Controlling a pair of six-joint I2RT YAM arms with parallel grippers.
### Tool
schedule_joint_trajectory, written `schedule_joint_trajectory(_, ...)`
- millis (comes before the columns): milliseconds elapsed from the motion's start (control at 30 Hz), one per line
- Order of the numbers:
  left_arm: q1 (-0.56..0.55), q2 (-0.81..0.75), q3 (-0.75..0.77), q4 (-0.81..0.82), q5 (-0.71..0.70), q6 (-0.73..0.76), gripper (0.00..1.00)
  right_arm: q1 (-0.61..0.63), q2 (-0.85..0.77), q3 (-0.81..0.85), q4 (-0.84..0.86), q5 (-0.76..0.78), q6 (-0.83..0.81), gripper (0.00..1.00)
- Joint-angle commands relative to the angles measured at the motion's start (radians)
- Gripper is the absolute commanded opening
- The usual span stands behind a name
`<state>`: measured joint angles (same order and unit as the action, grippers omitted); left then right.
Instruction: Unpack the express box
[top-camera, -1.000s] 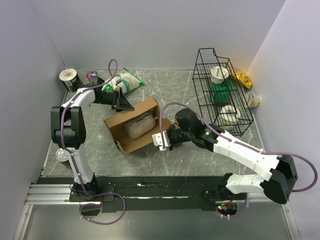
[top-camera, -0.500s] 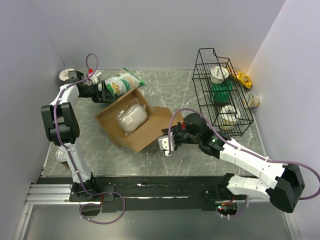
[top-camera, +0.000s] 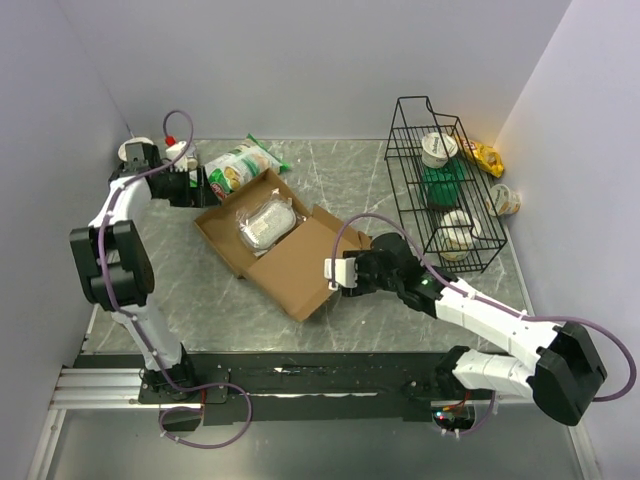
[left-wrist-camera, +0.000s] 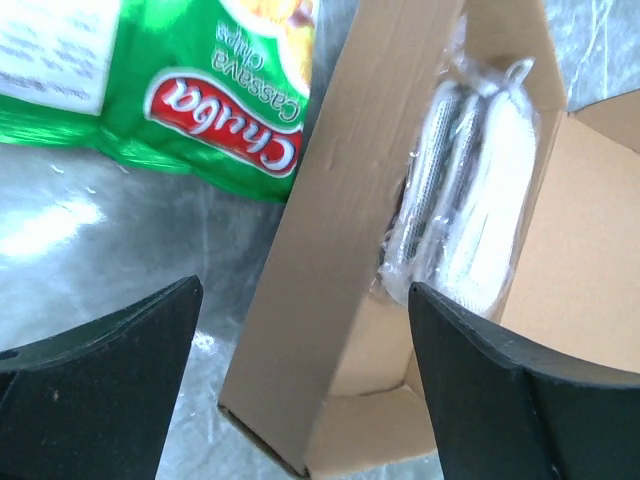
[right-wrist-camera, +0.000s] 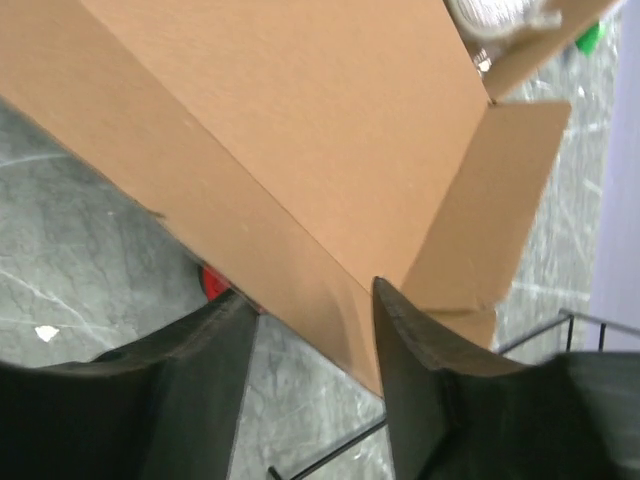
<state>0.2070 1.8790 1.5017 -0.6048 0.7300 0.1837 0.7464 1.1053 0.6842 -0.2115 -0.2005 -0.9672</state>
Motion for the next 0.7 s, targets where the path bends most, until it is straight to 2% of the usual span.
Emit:
schedule_joint_trajectory(0, -0.003, -0.251, -0.070, 0.253, 0.003, -0.032, 0.92, -0.027, -0.030, 0.060, -0.015, 0.018, 0.053, 0.60)
schedule_joint_trajectory(33, -0.011, -0.361, -0.107, 0.325, 0.043, -0.058, 0.97, -0.028, -0.028, 0.067, -0.023, 0.016, 0.059, 0.61)
schedule_joint_trajectory(67, -0.018, -0.403, -0.154, 0.373, 0.071, -0.055, 0.99, -0.031, -0.032, 0.077, -0.026, 0.015, 0.064, 0.62)
schedule_joint_trajectory(100, -0.035, -0.435, -0.161, 0.378, 0.094, -0.037, 0.99, -0.035, -0.036, 0.084, -0.023, 0.012, 0.077, 0.63)
schedule_joint_trajectory(167, -0.128, -0.466, -0.129, 0.286, 0.104, 0.063, 0.96, -0.036, -0.042, 0.086, -0.017, 0.009, 0.099, 0.64)
schedule_joint_trajectory(233, -0.245, -0.448, -0.117, 0.162, 0.079, 0.137, 0.97, -0.036, -0.047, 0.087, -0.014, 0.003, 0.113, 0.65)
schedule_joint_trajectory(333, -0.358, -0.429, -0.170, 0.175, -0.061, 0.117, 0.99, -0.036, -0.042, 0.098, -0.017, -0.013, 0.120, 0.65)
schedule_joint_trajectory(367, -0.374, -0.425, -0.198, 0.184, -0.128, 0.109, 0.99, -0.035, -0.041, 0.103, -0.017, -0.013, 0.124, 0.65)
schedule_joint_trajectory(500, -0.414, -0.383, -0.216, 0.220, -0.217, 0.114, 0.97, -0.035, -0.033, 0.114, -0.017, -0.025, 0.124, 0.65)
schedule_joint_trajectory(667, -0.416, -0.250, -0.135, 0.134, -0.248, 0.160, 0.95, -0.033, -0.018, 0.066, 0.018, -0.083, 0.020, 0.64)
